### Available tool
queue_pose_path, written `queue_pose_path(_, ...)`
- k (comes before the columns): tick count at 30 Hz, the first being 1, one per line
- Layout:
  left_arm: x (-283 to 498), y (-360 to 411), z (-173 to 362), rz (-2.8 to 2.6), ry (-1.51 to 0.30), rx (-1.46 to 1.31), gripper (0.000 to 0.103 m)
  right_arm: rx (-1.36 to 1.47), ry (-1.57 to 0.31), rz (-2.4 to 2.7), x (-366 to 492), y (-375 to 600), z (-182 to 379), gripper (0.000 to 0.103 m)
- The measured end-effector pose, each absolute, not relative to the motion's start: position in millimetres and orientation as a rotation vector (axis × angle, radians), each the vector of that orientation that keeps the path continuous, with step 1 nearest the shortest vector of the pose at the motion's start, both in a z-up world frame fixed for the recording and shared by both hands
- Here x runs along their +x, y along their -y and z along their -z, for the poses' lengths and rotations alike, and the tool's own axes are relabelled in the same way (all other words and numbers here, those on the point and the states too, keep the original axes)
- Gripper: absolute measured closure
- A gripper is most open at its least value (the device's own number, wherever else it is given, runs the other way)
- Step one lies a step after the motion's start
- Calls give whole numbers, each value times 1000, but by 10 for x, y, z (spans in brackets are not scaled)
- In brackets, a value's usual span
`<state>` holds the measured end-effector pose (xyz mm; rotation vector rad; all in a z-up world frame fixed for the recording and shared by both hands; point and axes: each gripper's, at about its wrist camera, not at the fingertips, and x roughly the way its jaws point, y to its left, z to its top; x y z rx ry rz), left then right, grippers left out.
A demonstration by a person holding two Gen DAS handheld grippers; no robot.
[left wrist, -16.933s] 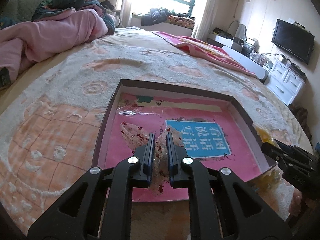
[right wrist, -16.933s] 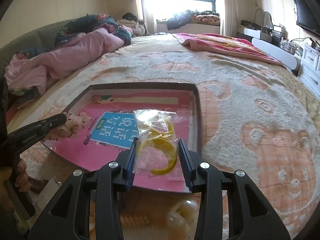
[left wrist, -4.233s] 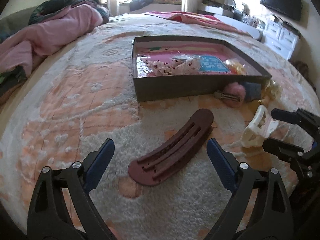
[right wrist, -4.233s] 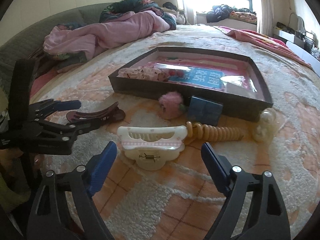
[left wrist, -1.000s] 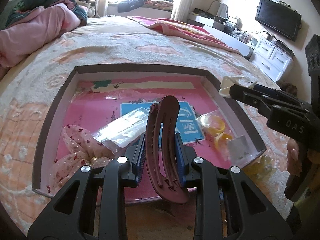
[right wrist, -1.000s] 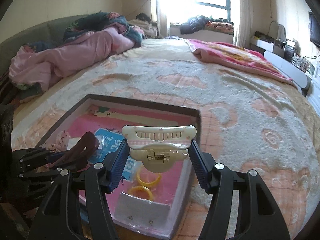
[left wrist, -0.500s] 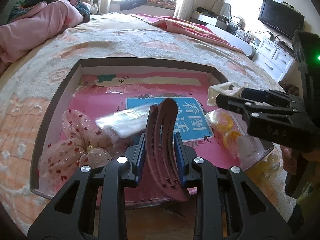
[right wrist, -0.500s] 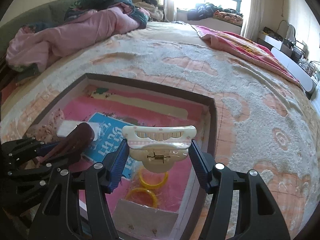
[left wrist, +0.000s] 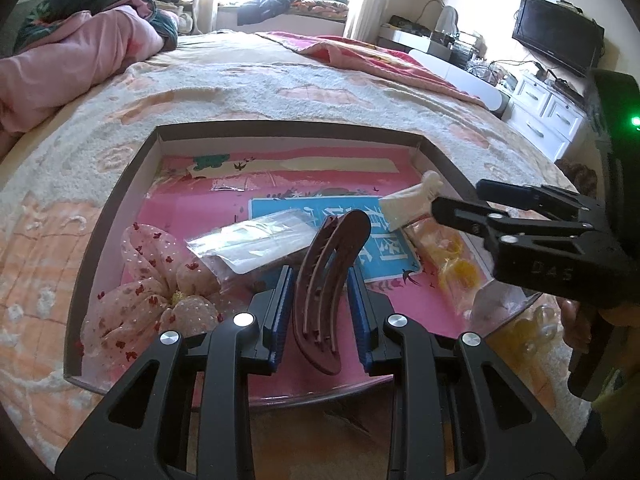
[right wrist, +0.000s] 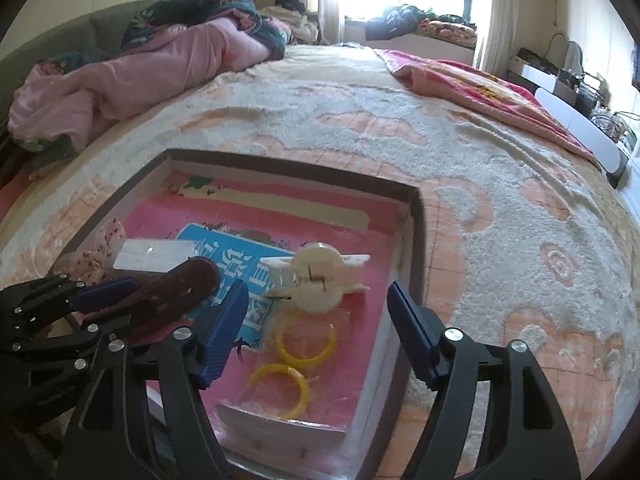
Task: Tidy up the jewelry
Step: 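Carry both clips over the tray and open both tools to drop them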
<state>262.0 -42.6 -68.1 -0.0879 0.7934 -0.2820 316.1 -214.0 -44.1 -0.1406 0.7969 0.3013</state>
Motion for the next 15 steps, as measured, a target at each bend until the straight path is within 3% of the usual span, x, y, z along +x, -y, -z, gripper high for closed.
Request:
queue_pose_path(3,2601,422,667,279,-789,-91,81,-121,-767,-286,3073,2207,392,25)
queue_pose_path(15,2430,430,473,277,-734,-95,48,-9,-658,-228,2666,2531,201,10)
